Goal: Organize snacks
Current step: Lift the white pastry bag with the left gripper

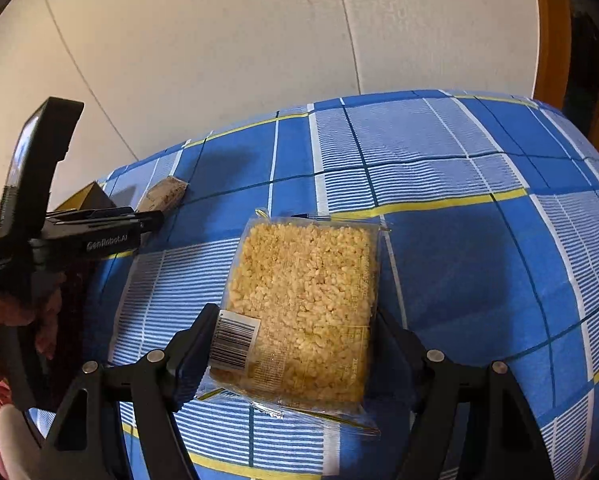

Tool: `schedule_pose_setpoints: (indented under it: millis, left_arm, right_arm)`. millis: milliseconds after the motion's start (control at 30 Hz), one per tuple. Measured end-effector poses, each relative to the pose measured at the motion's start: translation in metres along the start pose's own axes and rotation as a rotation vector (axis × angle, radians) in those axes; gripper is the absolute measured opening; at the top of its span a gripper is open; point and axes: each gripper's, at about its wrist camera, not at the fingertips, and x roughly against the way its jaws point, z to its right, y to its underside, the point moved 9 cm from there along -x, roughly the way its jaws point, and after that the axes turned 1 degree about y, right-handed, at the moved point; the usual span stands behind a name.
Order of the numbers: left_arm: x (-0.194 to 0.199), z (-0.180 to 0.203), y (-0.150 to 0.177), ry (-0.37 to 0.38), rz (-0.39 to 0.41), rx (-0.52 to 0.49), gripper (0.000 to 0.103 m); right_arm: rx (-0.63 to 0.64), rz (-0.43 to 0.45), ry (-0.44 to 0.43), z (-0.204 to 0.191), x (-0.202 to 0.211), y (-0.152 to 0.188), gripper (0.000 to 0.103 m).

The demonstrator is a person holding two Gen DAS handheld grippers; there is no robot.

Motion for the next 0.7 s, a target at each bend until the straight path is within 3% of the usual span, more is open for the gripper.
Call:
schedule_pose_setpoints:
  millis: [233,700]
  left_arm:
    - [0.016,0.015,0.026,0.001,0.048,0.0,0.039]
    - [0.034,0.011,0.03,0.009,0.135,0.077,0.036]
  right_arm:
    - [0.008,0.003,-0.004,-0.001,0.0,0.0,0.076]
    - [-0.025,0.012,-0.026,0.003,0.003,0.001,0.076]
